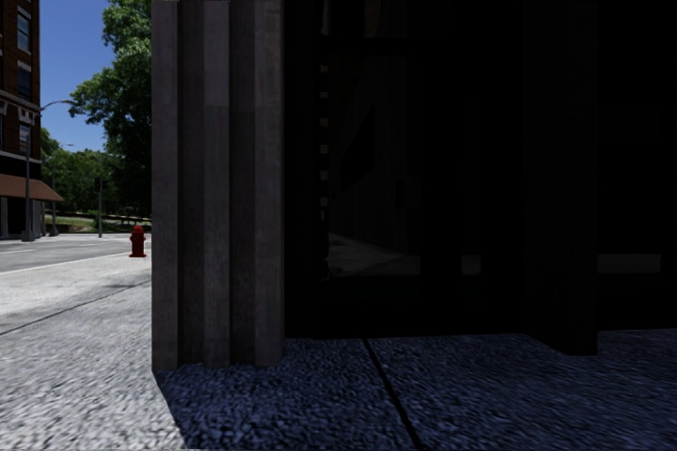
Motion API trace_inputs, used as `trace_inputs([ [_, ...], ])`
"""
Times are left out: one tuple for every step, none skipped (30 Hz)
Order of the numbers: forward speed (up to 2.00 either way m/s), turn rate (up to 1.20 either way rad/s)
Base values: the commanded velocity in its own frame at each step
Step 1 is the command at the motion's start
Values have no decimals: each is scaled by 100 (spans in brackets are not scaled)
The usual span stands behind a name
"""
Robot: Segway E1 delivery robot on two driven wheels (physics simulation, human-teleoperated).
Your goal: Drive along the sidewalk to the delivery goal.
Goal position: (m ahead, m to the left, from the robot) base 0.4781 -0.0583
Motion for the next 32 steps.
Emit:
trace_inputs([
  [52, 0],
  [22, 0],
  [0, 0],
  [0, 0],
  [0, 0],
  [0, 0],
  [0, 0],
  [0, 0],
  [0, 0],
  [0, 0],
  [0, 0],
  [0, 0],
  [0, 0],
  [0, 0],
  [0, 0],
  [0, 0],
  [0, 0],
  [0, 0],
  [0, 0],
  [0, 0],
  [0, 0],
  [0, 0],
  [0, 0],
  [0, 0],
  [0, 0],
  [0, 0],
  [0, 0],
  [0, 0],
  [0, 0],
  [0, 0],
  [0, 0],
  [0, 0],
])
